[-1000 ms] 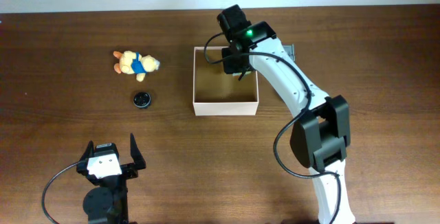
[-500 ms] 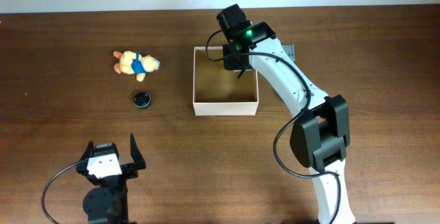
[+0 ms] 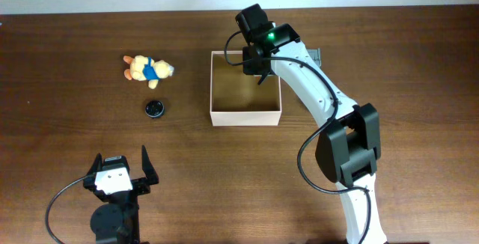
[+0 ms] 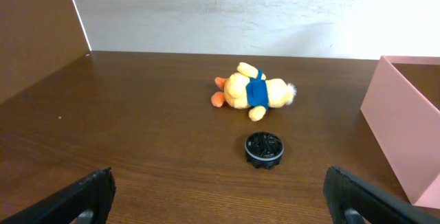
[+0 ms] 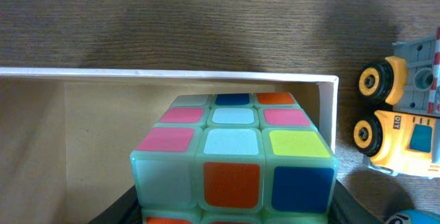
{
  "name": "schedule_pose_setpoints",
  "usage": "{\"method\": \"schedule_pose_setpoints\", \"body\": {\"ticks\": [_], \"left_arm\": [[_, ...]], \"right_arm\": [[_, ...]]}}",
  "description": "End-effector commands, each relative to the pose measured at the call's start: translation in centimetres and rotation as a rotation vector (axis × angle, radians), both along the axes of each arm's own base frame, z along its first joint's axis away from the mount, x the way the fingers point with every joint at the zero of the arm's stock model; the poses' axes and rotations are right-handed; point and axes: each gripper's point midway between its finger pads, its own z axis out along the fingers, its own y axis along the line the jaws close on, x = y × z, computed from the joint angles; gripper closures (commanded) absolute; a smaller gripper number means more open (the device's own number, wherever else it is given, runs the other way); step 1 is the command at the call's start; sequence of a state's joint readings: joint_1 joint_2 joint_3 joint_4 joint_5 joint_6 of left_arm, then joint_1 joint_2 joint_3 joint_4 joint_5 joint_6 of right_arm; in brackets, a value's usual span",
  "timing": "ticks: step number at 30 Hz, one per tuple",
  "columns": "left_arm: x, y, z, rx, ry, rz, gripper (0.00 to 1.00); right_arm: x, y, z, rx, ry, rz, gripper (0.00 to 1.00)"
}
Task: Pack container
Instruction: 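Lower the cube into the box and open the right gripper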
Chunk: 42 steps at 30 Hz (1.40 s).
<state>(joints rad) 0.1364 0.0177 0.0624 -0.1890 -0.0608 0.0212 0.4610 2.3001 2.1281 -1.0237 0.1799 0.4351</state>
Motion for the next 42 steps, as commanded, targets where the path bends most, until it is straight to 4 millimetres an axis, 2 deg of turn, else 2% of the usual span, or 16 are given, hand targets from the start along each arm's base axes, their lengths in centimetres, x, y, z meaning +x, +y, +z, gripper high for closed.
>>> {"method": "schedule_pose_setpoints", "body": {"ticks": [1,7,17,20,24,30,39,42], "left_arm": [[0.03,0.11,-0.22,-0.005,0.001,0.008,0.01],[0.03,0.11,-0.22,-0.005,0.001,0.008,0.01],[0.03,0.11,-0.22,-0.005,0.001,0.008,0.01],[0.03,0.11,-0.22,-0.005,0.001,0.008,0.01],[0.03,0.10,-0.21,-0.005,0.001,0.008,0.01],[0.03,0.10,-0.20,-0.005,0.000,0.008,0.01],[0.03,0.11,-0.22,-0.005,0.001,0.008,0.01],[0.03,0.11,-0.22,-0.005,0.001,0.008,0.01]], "right_arm": [[0.19,-0.02,-1.10,-0.016,0.011,-0.021,0.80],[-0.10,-0.10,-2.06,-0.022,0.037,-0.030,0.80],[-0.02,-0.09,-2.04,-0.021,0.033,-0.030,0.78],[-0.01,-0.06,-2.03,-0.020,0.032,-0.030,0.64],[0.11,-0.02,-1.98,-0.017,0.027,-0.030,0.55],[0.13,0.01,-1.97,-0.017,0.026,-0.030,0.50],[0.15,0.02,-1.97,-0.017,0.026,-0.029,0.48],[0.15,0.02,-1.97,-0.017,0.026,-0.029,0.43]]}}
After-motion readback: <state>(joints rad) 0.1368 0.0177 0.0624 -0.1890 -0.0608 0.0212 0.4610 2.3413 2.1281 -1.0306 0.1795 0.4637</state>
